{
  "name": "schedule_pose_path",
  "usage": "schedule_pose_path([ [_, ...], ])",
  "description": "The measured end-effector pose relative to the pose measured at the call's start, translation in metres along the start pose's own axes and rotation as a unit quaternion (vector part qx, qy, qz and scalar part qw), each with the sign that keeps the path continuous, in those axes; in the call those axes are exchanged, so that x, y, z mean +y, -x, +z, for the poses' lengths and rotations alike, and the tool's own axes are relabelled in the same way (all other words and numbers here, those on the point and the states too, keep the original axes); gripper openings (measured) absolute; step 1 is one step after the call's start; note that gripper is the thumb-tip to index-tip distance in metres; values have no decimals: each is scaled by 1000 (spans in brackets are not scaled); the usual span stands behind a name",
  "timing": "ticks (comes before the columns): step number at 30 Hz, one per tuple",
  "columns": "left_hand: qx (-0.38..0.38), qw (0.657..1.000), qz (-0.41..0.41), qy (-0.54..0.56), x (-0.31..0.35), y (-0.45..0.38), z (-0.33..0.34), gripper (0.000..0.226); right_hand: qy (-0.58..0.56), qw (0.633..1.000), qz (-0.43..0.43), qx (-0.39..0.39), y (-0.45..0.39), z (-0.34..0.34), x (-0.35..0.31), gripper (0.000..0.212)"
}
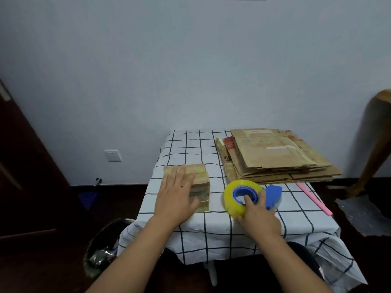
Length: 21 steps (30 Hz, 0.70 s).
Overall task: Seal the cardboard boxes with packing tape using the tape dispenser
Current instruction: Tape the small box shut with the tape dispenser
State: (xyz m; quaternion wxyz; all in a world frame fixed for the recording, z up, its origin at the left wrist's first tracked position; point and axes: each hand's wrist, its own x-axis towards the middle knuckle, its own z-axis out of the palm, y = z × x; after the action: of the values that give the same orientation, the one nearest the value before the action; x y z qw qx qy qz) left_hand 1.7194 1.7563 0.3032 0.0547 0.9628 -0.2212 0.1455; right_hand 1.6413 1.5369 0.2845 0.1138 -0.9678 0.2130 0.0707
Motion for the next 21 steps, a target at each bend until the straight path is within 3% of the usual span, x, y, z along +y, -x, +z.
schedule_pose_path([
  [5,-4,1000,5,9,-2,-1,2,74,9,1000,-6,23,3,1,-3,51],
  [13,-18,1000,6,19,-2,-3,-1,73,-25,998,-25,55,16,2,6,46],
  [18,-30,999,-5,27,-2,-8,-5,69,-124,989,-37,76,28,-4,20,52],
  [21,-35,999,-7,34,-4,-10,-6,68,-292,952,-46,83,27,-18,30,53],
])
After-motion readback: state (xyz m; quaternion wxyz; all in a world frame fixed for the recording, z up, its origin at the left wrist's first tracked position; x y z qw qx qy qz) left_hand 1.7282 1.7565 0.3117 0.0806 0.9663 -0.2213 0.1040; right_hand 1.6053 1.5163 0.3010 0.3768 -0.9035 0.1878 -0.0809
